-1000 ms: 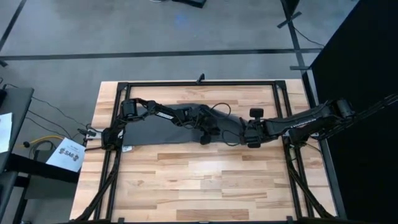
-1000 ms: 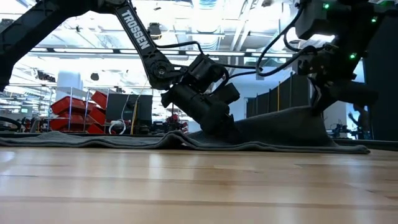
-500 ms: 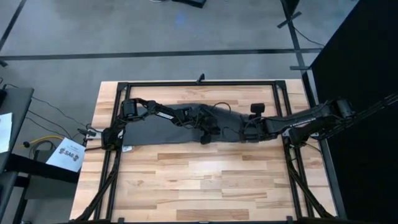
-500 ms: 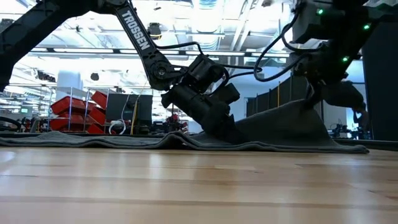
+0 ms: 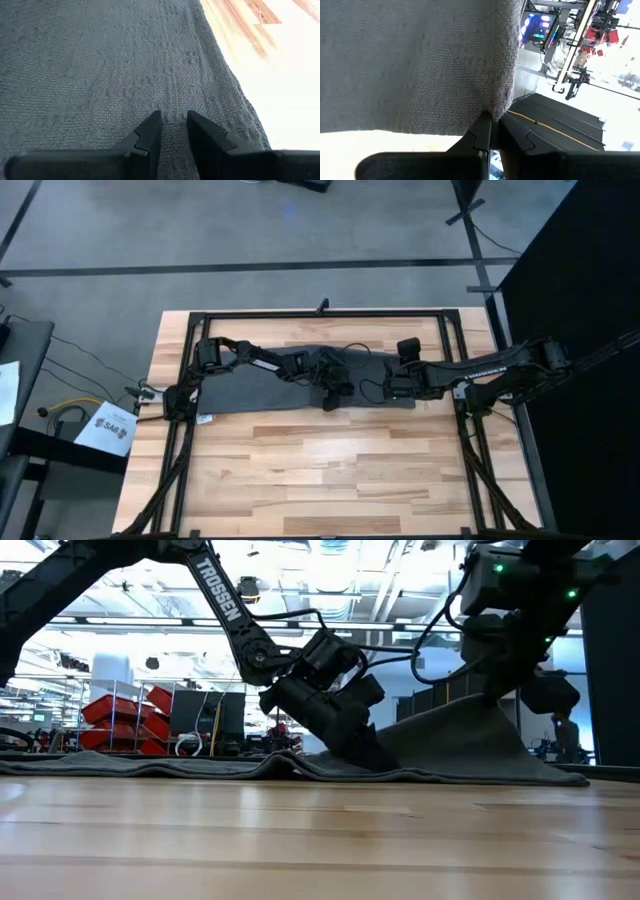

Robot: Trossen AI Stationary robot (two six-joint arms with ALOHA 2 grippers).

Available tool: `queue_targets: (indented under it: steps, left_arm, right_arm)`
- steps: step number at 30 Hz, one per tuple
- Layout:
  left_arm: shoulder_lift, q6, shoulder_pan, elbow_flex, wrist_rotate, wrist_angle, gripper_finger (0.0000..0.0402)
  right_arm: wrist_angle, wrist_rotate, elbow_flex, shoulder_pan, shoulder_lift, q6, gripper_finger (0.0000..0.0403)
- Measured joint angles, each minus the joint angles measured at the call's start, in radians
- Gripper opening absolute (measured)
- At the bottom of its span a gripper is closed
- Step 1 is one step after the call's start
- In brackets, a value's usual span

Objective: Roll towel
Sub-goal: Roll the gray towel

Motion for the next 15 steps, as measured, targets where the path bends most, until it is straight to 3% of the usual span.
queue_targets:
  steps: [10,15]
  left_arm:
    - [-0.043,-0.010,-0.002,0.003,0.035,-0.014,0.0082]
    - [-0.063,0.013,-0.040,0.029,0.016,0.159,0.0082]
  right_arm:
    - [0.061,-0.058,0.000,-0.027,0.000,-0.047,0.0009]
    - [0.072,-0.115,0.000,-0.088,0.000,-0.014,0.0009]
